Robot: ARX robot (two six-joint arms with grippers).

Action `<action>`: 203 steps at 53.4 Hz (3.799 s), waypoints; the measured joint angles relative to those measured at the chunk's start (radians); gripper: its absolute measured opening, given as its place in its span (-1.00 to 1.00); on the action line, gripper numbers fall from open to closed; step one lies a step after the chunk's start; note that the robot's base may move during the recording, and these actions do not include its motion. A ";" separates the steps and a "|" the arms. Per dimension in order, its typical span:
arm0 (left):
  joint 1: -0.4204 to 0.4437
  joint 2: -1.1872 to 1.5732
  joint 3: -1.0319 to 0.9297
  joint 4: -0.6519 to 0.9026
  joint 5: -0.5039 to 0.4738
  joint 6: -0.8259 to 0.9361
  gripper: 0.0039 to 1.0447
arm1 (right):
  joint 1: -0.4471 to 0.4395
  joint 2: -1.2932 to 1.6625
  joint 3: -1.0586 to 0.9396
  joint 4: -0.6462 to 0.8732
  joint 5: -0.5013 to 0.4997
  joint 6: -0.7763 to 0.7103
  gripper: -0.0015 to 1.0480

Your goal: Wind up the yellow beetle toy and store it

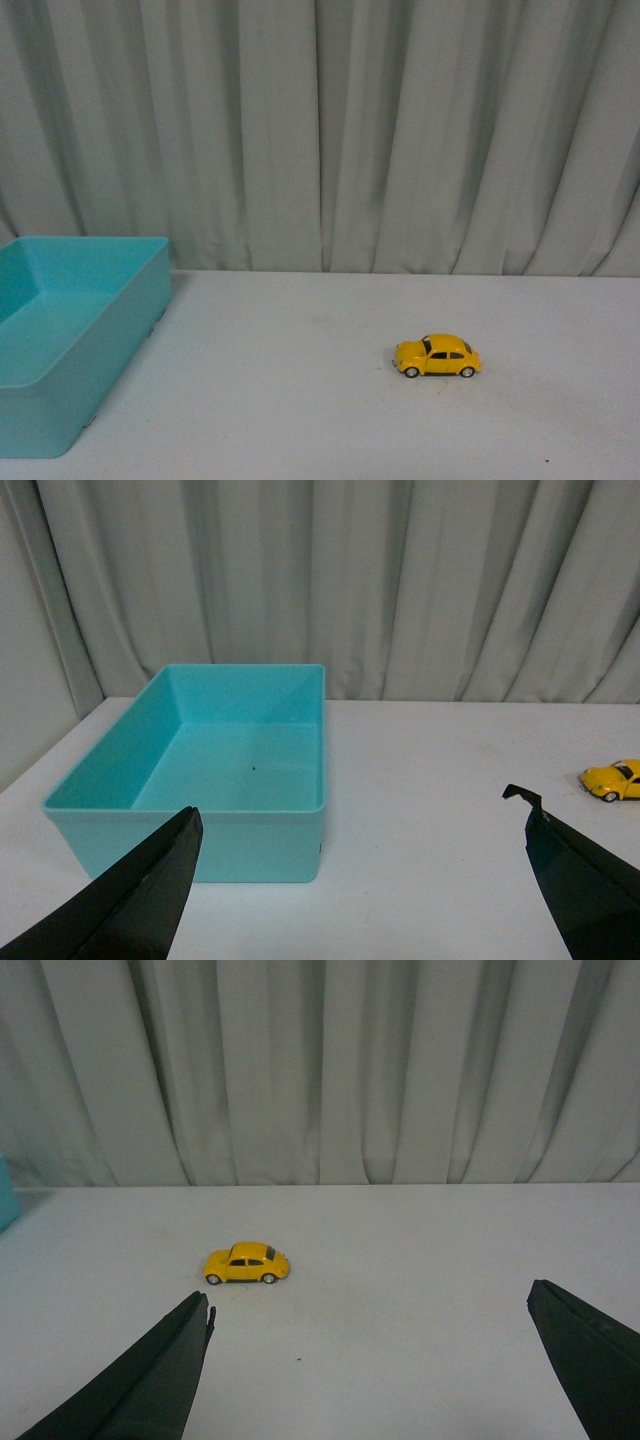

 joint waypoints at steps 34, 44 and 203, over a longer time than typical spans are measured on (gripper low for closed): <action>0.000 0.000 0.000 -0.001 0.000 0.000 0.88 | 0.000 0.000 0.000 -0.002 0.000 0.000 0.87; 0.000 0.000 0.000 -0.002 0.001 0.000 0.88 | 0.000 0.001 0.000 -0.003 0.000 0.000 0.87; 0.000 0.000 0.000 -0.001 0.000 0.000 0.88 | -0.028 2.292 1.394 -0.603 -0.758 -1.719 0.87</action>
